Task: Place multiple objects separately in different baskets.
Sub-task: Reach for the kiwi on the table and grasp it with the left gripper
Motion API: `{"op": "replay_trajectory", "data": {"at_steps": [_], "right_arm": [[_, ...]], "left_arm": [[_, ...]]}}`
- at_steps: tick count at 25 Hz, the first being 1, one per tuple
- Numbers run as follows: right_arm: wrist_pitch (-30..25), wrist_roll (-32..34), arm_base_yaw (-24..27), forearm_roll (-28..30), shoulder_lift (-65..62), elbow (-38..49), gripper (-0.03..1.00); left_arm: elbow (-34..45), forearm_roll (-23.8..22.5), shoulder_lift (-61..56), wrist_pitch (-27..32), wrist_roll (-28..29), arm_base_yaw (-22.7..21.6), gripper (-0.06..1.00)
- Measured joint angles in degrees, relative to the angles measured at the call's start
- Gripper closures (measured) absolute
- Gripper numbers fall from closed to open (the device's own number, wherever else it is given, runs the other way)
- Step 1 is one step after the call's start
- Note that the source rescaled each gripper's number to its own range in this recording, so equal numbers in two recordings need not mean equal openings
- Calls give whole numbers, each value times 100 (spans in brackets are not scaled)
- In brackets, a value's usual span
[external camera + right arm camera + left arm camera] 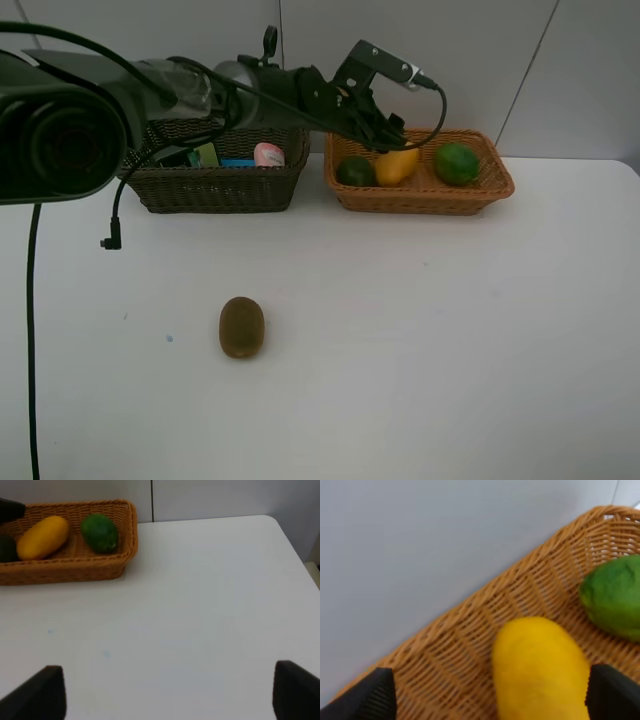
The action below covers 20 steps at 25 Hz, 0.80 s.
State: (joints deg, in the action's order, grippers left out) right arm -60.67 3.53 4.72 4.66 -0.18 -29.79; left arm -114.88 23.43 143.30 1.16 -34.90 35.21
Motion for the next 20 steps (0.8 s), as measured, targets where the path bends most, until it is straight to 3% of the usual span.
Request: {"op": "replay_trajectory", "data": {"at_steps": [12, 20], "right_arm": [[0, 0, 0, 0, 0, 0, -3], [0, 0, 0, 0, 0, 0, -3]], "left_arm": [[-7, -49, -917, 2256, 561, 0, -5], [-7, -848, -1447, 4374, 1819, 0, -5]]}}
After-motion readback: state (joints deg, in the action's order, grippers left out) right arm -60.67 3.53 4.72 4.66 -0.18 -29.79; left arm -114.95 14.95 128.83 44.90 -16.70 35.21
